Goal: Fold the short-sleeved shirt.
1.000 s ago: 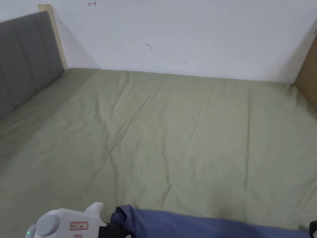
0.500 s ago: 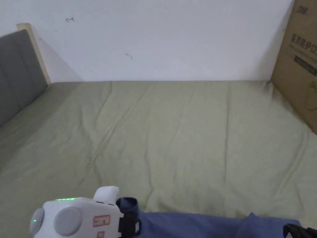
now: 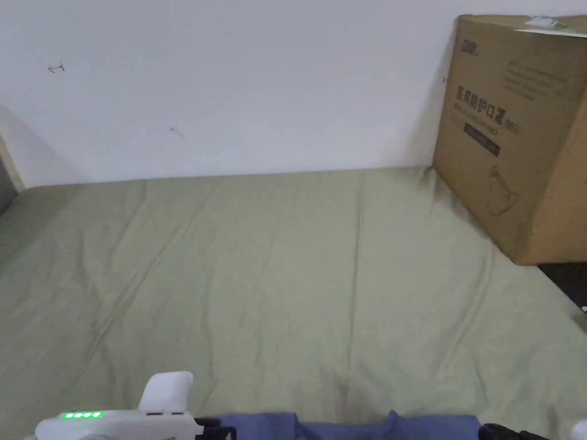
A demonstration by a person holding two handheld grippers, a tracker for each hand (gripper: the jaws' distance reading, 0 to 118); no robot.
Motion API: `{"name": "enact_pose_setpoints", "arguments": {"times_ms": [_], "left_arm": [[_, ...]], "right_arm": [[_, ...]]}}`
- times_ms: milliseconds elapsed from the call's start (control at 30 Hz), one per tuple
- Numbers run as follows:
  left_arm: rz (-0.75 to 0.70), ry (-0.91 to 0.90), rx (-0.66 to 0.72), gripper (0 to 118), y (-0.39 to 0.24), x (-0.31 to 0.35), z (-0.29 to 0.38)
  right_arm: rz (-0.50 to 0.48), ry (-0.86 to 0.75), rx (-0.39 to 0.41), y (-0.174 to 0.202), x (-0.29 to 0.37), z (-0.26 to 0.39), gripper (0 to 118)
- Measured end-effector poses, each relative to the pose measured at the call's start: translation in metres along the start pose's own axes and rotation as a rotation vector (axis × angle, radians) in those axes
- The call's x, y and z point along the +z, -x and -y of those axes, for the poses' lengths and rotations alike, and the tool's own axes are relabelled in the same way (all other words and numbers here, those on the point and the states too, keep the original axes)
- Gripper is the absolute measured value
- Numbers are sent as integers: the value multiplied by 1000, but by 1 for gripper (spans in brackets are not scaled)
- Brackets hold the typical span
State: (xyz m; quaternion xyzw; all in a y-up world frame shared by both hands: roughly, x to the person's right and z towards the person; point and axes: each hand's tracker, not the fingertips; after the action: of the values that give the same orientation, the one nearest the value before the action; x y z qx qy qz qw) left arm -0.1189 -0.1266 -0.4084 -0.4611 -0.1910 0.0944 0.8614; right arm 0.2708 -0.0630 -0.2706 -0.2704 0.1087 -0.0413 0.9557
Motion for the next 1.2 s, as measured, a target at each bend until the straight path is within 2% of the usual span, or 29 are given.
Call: {"name": "enact_pose_setpoints", "arguments": {"times_ms": [33, 100, 167, 233, 267, 300, 367, 500, 600, 700, 767, 800, 833, 867, 900, 933, 967, 1000, 1100, 1200], "left_arm": [[-21, 11, -23, 1, -2, -8, 2], [84, 104, -8, 1, -8, -29, 6], [143, 166, 27, 1, -20, -61, 17], [74, 268, -11, 1, -32, -100, 29], [18, 311, -32, 0, -36, -117, 37], [31, 275, -24, 0, -41, -126, 45], [105, 193, 55, 0, -48, -115, 38], [524, 248, 153, 0, -50, -96, 34], [441, 95, 48, 1, -42, -59, 27], [396, 31, 137, 3, 10, -27, 16], [425, 30, 218, 15, 55, -12, 15], [428, 39, 256, 15, 76, -6, 17], [417, 66, 292, 41, 98, -3, 18], [416, 88, 311, 86, 113, -2, 21], [425, 101, 328, 112, 128, -1, 27], [442, 83, 344, 118, 143, 4, 34], [467, 57, 360, 115, 154, -2, 35], [473, 64, 397, 117, 166, -5, 40], [560, 46, 513, 118, 180, -21, 55], [726, 131, 726, 118, 174, -67, 74]], "right_arm": [[1, 4, -8, -2, -1, 1, 0], [11, 10, -24, -5, -2, 4, 0], [4, 28, -110, -10, -1, 5, 0], [-22, 29, -186, -17, 0, 5, 0], [-18, 29, -203, -19, 1, 4, 0], [-7, 30, -190, -20, 1, 3, 0], [15, 32, -172, -21, 0, 2, 0], [13, 38, -160, -23, -4, 1, 0], [12, 45, -165, -21, -11, -2, 0], [-5, 43, -181, -18, -14, -5, 0], [-8, 50, -173, -14, -17, -5, 0], [-8, 58, -163, -12, -19, -5, 0], [-9, 70, -152, -9, -22, -5, 0], [-9, 74, -147, -6, -23, -4, 0], [-19, 70, -151, -4, -23, -4, 0], [-64, 46, -188, -3, -22, -4, 0], [-93, 38, -210, -1, -22, -6, 0], [-111, 41, -219, 3, -23, -8, 0], [-101, 57, -166, 17, -28, -16, 0], [-99, 60, -142, 26, -36, -21, 0]]}}
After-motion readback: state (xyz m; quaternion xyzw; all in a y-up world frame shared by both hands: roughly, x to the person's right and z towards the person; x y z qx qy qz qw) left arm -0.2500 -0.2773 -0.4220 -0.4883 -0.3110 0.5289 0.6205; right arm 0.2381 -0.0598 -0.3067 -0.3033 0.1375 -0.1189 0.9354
